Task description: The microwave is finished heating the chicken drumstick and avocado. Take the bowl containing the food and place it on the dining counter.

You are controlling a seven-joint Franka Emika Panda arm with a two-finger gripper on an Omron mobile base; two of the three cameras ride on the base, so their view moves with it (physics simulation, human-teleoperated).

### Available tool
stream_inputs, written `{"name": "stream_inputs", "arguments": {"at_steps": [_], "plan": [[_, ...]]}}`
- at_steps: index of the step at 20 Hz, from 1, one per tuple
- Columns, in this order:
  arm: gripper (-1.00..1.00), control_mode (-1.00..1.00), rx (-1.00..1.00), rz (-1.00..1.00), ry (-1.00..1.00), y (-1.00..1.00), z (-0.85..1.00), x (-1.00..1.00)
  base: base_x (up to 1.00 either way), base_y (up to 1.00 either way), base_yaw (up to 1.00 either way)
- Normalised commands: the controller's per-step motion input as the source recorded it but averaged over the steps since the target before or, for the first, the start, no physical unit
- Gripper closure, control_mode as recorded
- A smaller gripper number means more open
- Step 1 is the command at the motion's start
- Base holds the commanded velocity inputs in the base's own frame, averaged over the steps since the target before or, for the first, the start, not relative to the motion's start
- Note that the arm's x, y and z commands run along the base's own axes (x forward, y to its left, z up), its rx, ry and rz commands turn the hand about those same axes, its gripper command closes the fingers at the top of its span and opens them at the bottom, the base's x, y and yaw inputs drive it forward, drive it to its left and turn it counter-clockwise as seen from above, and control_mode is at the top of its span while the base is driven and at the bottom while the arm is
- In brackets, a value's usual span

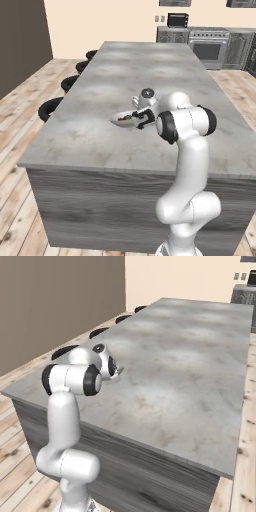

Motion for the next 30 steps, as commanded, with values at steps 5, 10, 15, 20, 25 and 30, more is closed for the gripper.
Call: {"name": "stream_inputs", "arguments": {"at_steps": [5,10,15,20,25,30], "plan": [[1.00,-1.00,-0.01,-0.03,0.00,0.00,-0.26,0.19,0.00,0.00,0.00],[1.00,-1.00,-0.03,0.00,0.00,0.00,-0.35,0.09,0.00,0.00,0.00],[1.00,-1.00,-0.02,0.00,-0.01,0.00,-0.21,0.01,0.00,0.00,0.00],[-1.00,-1.00,0.00,-0.03,0.10,0.02,0.26,-0.04,0.00,0.00,0.00],[-1.00,-1.00,0.01,0.00,0.09,-0.03,0.99,-0.64,0.00,0.00,0.00],[-1.00,-1.00,0.01,0.01,0.03,-0.12,1.00,-0.94,0.00,0.00,0.00]]}}
